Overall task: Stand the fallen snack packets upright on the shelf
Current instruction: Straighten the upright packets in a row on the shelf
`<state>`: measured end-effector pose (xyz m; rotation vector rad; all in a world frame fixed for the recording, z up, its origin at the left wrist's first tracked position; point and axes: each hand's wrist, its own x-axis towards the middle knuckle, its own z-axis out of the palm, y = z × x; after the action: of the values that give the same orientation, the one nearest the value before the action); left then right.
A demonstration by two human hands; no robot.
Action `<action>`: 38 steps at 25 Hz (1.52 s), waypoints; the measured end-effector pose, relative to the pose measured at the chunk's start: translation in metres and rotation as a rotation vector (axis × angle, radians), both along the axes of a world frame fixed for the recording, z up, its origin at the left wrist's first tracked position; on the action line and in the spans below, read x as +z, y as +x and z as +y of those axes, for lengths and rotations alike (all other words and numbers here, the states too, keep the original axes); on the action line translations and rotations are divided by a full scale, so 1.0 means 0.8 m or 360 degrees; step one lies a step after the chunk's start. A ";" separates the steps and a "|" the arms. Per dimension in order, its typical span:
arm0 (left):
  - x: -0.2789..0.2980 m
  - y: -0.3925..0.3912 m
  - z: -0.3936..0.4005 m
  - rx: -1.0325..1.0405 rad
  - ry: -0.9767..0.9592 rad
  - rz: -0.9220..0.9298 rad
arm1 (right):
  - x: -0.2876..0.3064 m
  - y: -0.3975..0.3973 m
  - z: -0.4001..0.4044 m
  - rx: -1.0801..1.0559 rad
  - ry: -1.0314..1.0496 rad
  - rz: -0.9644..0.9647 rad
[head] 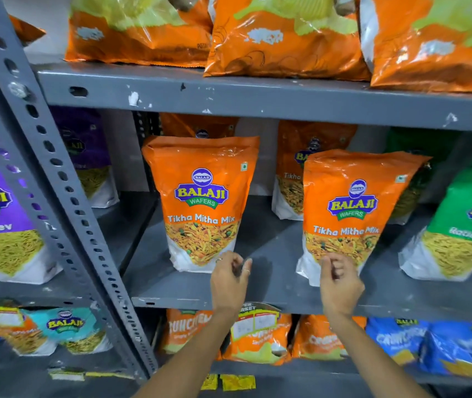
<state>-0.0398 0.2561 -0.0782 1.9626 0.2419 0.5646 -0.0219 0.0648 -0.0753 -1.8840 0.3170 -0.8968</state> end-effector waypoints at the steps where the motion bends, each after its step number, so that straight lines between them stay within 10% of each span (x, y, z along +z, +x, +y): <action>1: -0.005 0.004 0.003 -0.0042 -0.0023 0.0034 | -0.002 0.002 -0.002 -0.0003 0.0014 0.0022; 11: -0.014 0.037 -0.031 -0.0548 -0.0231 0.0386 | -0.022 0.036 -0.009 0.0758 0.0311 0.0487; 21: 0.001 0.036 -0.032 -0.0240 -0.0353 0.0403 | -0.010 0.045 0.007 0.0996 0.0178 0.0613; 30: 0.005 0.030 -0.035 -0.0268 -0.0316 0.0319 | -0.007 0.032 0.016 0.0961 0.0359 0.0537; 38: -0.005 0.010 -0.089 0.0154 -0.0426 0.0029 | -0.015 0.025 -0.081 0.0106 0.0432 0.0177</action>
<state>-0.0317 0.1847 -0.0825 1.7041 0.4046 0.5470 -0.0023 0.0000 -0.0871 -1.6850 0.4190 -0.6696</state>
